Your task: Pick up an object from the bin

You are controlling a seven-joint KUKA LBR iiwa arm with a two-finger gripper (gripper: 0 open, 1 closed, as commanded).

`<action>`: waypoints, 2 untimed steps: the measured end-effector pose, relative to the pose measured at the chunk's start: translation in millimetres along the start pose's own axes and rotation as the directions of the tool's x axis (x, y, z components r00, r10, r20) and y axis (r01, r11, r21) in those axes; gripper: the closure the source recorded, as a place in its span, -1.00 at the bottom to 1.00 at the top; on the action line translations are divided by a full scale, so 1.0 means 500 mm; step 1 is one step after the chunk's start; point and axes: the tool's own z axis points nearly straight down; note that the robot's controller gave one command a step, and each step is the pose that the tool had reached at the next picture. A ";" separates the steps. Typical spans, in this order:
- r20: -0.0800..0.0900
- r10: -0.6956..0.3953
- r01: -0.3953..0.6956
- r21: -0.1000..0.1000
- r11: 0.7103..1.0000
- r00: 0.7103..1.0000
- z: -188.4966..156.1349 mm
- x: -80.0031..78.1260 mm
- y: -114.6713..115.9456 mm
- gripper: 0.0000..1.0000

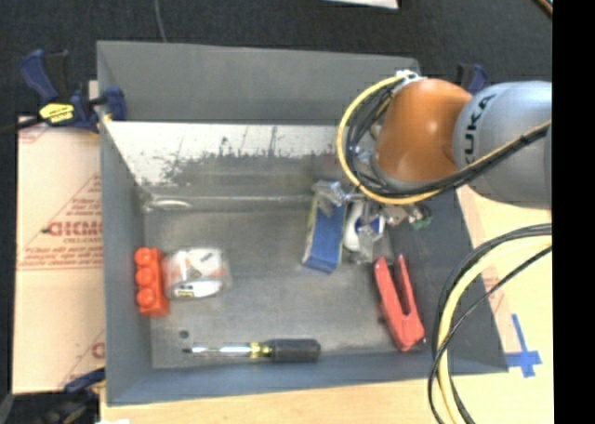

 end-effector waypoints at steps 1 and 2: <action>0.003 -0.004 0.004 0.001 1.000 1.000 -0.002 0.007 0.010 -1.00; 0.012 0.146 -0.146 0.004 0.989 0.989 0.001 -0.059 0.084 -1.00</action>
Offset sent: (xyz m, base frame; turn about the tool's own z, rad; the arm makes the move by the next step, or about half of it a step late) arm 0.0022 0.0513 -0.0033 0.1455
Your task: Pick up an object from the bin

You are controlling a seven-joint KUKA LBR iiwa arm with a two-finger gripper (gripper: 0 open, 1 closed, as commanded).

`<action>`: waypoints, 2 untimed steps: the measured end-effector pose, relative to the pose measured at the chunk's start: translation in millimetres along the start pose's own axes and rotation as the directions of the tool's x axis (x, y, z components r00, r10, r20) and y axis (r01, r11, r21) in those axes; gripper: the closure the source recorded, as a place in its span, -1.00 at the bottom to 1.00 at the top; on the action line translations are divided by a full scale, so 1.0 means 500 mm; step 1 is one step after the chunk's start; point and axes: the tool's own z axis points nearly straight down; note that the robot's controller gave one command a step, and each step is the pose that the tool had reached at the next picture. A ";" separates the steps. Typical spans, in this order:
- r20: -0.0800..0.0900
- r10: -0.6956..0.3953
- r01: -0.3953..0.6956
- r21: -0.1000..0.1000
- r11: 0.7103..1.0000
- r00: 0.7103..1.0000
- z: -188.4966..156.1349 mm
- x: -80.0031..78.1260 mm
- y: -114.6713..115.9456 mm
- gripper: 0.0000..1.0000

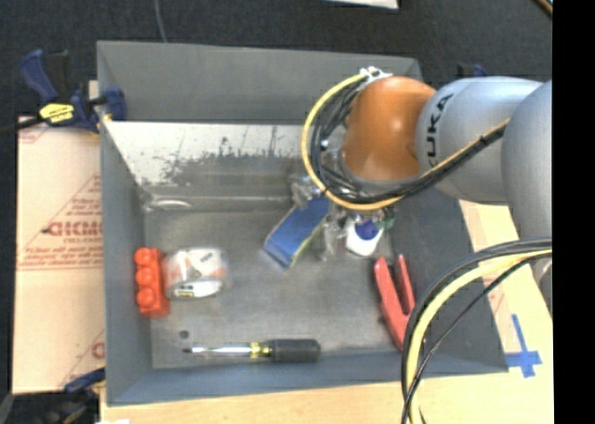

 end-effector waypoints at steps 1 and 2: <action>-0.001 -0.112 0.112 0.002 0.994 0.994 -0.003 0.030 -0.042 -1.00; 0.000 -0.083 0.083 0.003 0.997 0.997 -0.008 0.021 -0.027 -1.00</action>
Offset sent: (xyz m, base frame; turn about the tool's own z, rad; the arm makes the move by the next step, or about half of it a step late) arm -0.0033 0.0060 0.0084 -0.0388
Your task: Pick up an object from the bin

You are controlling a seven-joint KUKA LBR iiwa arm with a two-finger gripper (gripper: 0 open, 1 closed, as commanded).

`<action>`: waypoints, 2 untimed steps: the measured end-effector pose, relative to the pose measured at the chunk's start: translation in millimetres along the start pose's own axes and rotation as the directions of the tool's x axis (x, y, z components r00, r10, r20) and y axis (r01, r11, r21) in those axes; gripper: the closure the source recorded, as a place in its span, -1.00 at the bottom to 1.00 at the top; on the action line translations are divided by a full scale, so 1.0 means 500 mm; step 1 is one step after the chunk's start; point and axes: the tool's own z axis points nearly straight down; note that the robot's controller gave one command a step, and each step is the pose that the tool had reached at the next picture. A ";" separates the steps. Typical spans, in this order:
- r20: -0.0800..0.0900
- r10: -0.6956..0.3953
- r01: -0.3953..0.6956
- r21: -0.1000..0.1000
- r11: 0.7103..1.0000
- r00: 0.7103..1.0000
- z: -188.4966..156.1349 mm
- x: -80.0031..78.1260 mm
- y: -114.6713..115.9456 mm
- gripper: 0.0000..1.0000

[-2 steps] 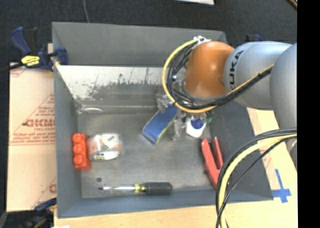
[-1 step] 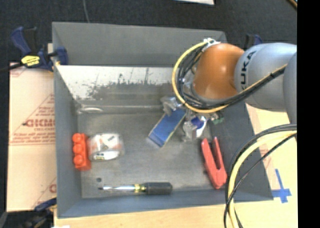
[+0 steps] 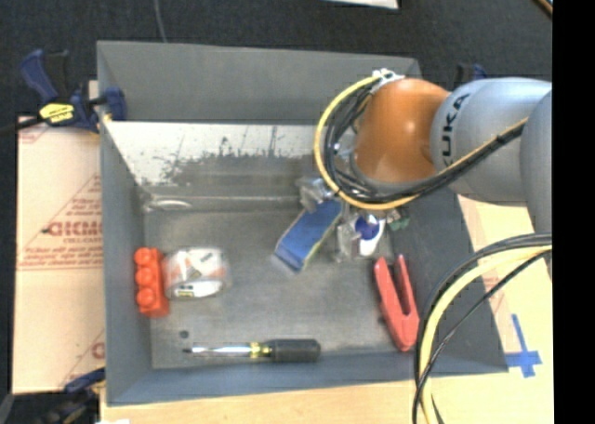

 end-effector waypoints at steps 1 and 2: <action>0.007 -0.167 0.167 0.005 0.986 0.986 -0.054 -0.052 0.001 -1.00; 0.003 -0.083 0.083 -0.002 0.997 0.997 -0.246 -0.034 0.006 -1.00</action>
Offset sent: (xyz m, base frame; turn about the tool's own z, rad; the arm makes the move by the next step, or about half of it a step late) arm -0.0083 0.0076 0.2022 -0.0140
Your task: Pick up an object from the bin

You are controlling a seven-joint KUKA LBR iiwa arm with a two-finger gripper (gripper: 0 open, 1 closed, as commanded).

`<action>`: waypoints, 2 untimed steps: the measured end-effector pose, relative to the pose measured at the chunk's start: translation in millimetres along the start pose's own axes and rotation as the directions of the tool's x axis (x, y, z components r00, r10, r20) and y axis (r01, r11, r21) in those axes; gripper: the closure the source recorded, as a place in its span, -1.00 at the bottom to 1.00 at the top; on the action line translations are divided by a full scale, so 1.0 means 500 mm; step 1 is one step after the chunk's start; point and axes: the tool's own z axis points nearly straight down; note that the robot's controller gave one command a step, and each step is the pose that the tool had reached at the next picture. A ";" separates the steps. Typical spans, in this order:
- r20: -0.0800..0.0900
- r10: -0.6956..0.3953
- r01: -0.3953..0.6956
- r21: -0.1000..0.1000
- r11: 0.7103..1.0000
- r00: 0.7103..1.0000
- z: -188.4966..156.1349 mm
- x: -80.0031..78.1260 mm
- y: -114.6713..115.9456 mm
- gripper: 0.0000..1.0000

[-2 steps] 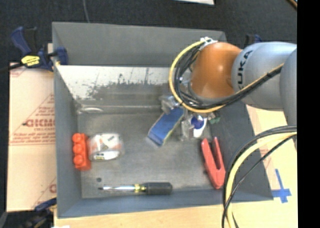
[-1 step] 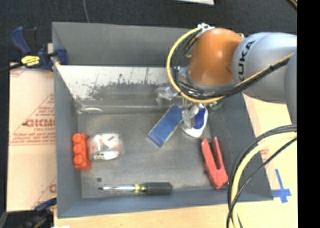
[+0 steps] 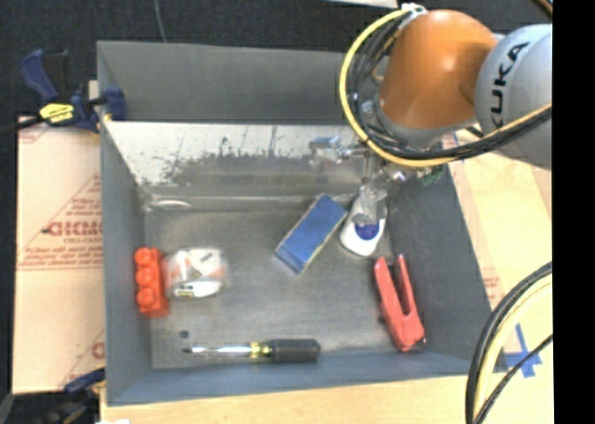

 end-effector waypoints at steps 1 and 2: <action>0.005 -0.210 0.210 0.007 0.978 0.978 0.155 -0.013 0.009 -1.00; 0.013 -0.001 0.000 0.008 1.000 1.000 0.107 -0.007 0.095 1.00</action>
Offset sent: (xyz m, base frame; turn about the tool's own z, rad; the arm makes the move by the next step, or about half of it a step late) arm -0.0184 0.0429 -0.0562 -0.0012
